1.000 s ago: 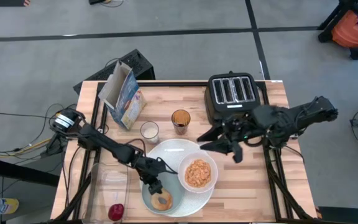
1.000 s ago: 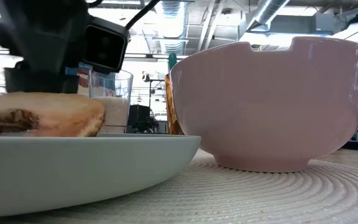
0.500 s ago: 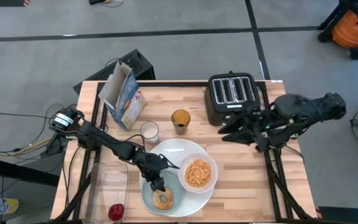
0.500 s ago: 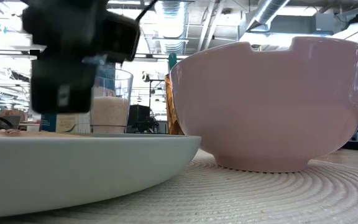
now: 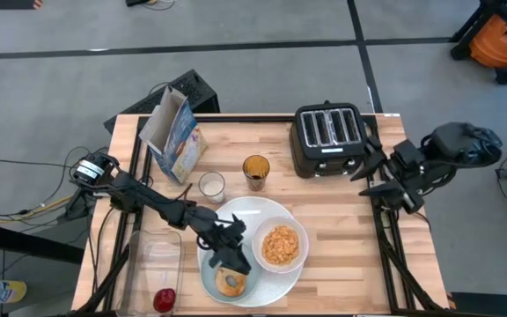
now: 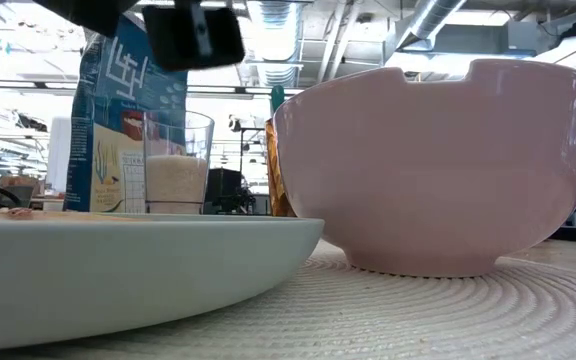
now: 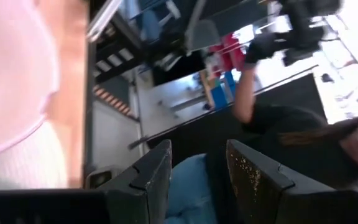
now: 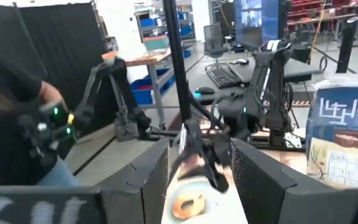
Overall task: Arrange a breakfast setting
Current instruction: Put the red apple on the blue plate
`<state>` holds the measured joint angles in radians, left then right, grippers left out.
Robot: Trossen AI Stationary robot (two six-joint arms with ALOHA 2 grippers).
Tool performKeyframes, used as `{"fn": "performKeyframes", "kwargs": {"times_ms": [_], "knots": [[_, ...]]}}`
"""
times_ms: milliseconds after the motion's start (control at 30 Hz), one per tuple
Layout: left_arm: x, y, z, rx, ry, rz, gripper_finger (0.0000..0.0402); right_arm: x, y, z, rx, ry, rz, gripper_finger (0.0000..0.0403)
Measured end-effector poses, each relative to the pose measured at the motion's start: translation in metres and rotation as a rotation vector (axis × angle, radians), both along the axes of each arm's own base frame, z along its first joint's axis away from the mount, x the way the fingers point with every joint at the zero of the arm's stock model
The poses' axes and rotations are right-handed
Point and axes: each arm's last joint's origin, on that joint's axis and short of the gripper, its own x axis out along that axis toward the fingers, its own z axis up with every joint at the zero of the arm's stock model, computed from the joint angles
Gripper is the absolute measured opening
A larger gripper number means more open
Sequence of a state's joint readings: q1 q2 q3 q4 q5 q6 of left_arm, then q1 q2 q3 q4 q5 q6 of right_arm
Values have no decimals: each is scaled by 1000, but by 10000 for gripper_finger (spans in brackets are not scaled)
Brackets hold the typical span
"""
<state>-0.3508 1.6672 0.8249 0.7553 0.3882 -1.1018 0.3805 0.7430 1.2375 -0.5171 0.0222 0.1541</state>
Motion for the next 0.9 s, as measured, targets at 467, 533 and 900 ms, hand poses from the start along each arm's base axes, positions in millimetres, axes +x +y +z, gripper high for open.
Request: {"fn": "performKeyframes", "kwargs": {"times_ms": [467,533,900], "knots": [[17,-6,46,57,-260,1,142,-28,-6,-100,69,-242,183,192],[22,-8,54,114,-271,-13,142,-29,-6,-116,74,-261,184,192],[43,-2,109,522,-193,-3,142,-29,-6,-178,81,-278,183,192]]}}
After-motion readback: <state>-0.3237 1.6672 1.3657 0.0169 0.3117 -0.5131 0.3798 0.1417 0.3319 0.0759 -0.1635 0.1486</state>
